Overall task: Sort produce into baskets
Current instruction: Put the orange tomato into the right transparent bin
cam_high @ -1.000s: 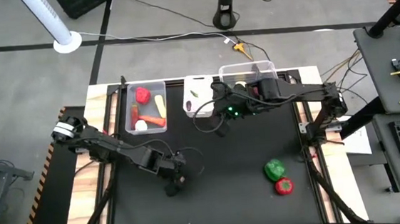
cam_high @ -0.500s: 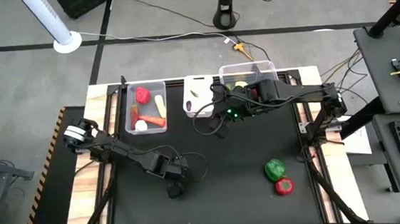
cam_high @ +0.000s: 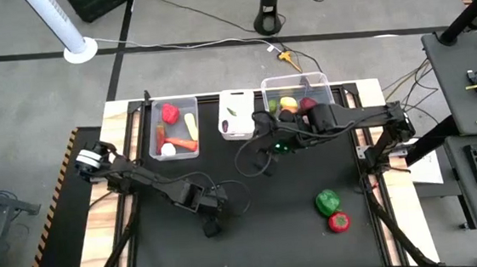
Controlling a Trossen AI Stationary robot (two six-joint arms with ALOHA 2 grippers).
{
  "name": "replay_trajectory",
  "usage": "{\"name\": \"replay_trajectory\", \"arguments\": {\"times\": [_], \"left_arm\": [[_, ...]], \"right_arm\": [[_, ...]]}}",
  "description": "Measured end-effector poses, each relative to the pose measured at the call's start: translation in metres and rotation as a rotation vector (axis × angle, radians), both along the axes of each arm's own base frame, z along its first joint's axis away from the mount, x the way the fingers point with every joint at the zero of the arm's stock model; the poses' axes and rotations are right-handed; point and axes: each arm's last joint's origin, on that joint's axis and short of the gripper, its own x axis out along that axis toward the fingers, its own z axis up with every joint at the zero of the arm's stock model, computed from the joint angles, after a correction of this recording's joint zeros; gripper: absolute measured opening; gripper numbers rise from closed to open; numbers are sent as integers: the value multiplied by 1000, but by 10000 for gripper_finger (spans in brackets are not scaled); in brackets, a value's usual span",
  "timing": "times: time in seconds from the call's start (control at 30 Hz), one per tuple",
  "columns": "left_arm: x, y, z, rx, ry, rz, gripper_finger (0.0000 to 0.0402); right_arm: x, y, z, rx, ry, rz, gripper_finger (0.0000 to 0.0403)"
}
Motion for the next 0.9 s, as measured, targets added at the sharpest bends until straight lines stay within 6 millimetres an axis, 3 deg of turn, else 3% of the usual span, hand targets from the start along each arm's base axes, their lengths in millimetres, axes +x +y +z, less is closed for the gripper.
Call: {"name": "replay_trajectory", "arguments": {"times": [0.13,0.3,0.6,0.77,0.9], "left_arm": [[4,-2,16,-21,-52,-3,38],[2,-4,66,-57,-222,-50,40],[-36,15,156,-68,-544,8,40],[-63,29,192,-20,-675,84,41],[-81,39,208,5,-735,107,41]], "right_arm": [[-2,7,0,-62,-3,-19,228],[-10,21,4,-124,8,-3,228],[-27,33,11,-253,12,31,228],[-42,20,26,-280,-14,38,228],[-66,-2,47,-237,-83,-22,228]]}}
